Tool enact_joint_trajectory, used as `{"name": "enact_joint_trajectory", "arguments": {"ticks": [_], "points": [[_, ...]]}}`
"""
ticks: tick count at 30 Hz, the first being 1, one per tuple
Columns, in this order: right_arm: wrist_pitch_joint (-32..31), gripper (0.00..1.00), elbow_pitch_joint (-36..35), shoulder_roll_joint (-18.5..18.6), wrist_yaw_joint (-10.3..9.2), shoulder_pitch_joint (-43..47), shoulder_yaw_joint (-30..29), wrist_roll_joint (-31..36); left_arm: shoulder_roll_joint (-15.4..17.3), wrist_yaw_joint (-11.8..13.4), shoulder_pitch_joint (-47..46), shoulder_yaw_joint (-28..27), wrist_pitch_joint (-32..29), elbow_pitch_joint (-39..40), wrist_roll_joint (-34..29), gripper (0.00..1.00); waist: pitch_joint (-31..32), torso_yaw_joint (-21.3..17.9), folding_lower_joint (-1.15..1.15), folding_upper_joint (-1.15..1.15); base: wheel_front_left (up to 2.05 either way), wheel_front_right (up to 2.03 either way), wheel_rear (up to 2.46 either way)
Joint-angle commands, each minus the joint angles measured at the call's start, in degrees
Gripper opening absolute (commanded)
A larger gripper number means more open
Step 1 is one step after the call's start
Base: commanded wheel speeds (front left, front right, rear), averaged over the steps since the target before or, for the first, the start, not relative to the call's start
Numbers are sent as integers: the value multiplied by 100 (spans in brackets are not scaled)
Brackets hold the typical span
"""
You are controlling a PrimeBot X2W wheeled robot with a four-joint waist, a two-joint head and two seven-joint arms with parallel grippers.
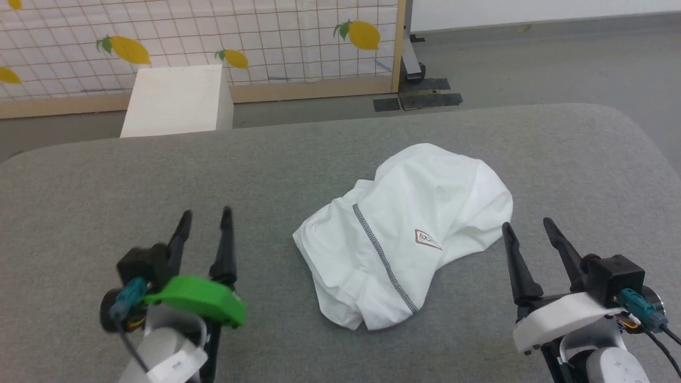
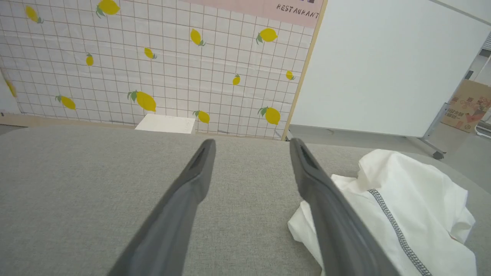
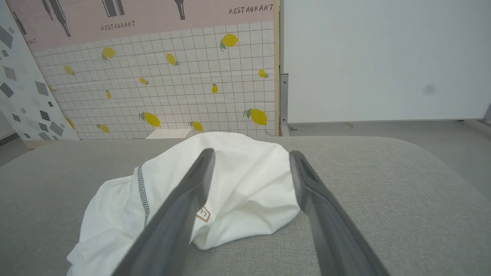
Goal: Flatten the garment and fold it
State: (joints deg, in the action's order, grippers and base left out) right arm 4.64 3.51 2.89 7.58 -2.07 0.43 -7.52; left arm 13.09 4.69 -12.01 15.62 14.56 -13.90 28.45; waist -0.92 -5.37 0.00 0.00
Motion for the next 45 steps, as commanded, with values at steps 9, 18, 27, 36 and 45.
{"name": "enact_joint_trajectory", "arguments": {"ticks": [9,18,27,36,45], "points": [[-717,100,118,-2,-9,45,34,-73,-173,-57,741,-505,43,472,-345,100,-134,303,0,0,0,0,0],[-2455,100,1140,-2,-9,-741,448,-743,-483,-308,591,-689,43,550,-601,100,-468,626,0,0,0,0,0],[-3293,0,1752,-2,-9,-1308,802,-1012,-714,-541,499,-865,43,449,-793,100,-689,855,0,0,0,0,0],[-2282,0,819,-2,-9,-817,-639,-287,-815,-663,581,-1022,43,278,-922,100,-420,768,0,0,0,0,0],[-2276,100,666,-2,-9,-56,-2396,83,-855,-796,653,-989,43,117,-1010,100,-258,484,0,0,0,0,0]]}}
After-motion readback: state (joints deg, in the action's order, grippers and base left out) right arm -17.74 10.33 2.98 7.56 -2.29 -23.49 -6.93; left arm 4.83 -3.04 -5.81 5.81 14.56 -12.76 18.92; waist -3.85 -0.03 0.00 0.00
